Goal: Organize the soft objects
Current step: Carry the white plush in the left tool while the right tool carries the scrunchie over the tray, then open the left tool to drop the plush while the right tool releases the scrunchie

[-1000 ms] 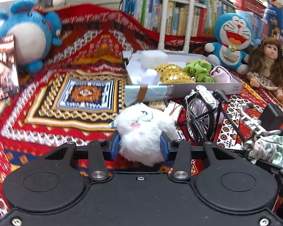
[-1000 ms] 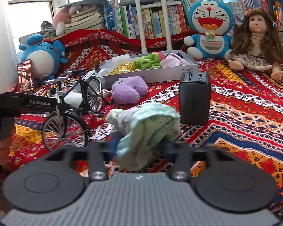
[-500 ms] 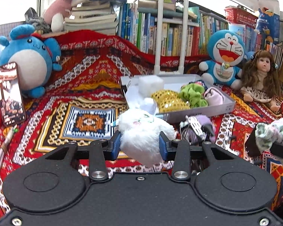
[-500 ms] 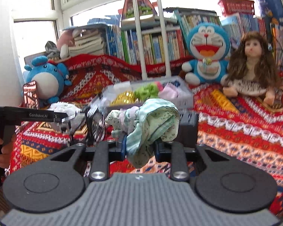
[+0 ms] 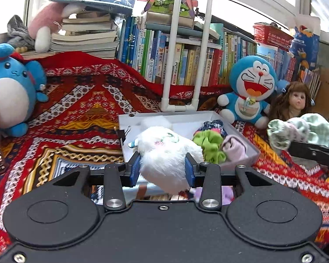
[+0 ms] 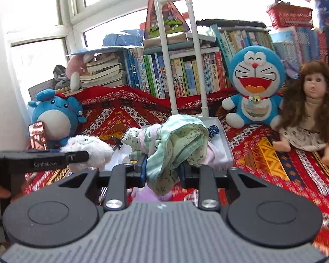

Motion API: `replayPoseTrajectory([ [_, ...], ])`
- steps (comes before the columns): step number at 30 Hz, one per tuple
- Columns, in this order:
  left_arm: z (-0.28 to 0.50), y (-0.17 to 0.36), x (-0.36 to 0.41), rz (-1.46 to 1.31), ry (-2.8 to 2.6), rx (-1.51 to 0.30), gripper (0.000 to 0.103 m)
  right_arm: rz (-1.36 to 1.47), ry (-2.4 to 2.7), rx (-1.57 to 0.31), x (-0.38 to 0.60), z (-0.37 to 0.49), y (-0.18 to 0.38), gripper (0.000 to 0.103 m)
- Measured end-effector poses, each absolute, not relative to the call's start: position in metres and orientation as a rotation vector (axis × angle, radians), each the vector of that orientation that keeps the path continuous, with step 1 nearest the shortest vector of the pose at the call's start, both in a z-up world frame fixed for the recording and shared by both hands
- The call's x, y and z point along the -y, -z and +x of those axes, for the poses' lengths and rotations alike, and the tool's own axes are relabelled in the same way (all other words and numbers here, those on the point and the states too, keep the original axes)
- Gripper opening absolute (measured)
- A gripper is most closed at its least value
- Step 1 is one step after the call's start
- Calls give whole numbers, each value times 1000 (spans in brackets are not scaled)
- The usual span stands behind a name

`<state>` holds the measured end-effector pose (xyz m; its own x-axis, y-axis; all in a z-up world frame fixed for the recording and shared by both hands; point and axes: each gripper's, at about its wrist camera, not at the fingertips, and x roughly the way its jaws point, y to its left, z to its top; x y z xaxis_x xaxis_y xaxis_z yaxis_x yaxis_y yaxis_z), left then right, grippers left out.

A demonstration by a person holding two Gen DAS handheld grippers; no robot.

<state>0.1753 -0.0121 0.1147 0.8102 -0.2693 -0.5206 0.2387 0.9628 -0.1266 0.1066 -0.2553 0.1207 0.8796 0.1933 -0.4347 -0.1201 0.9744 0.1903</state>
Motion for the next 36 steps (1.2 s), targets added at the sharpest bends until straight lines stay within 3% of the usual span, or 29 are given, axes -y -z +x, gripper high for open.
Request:
replayPoseTrajectory([
  [14, 289, -88, 39, -50, 239, -712, 38, 205, -104, -723, 265, 229, -101, 33],
  [21, 301, -72, 44, -34, 254, -653, 38, 225, -119, -773, 249, 259, -87, 33],
  [31, 307, -64, 37, -29, 231, -703, 38, 270, -85, -914, 233, 288, -46, 27],
  [34, 298, -68, 38, 2, 237, -687, 44, 270, -93, -895, 234, 279, -49, 35],
  [36, 290, -72, 39, 18, 241, -675, 50, 276, -105, -886, 236, 274, -54, 47],
])
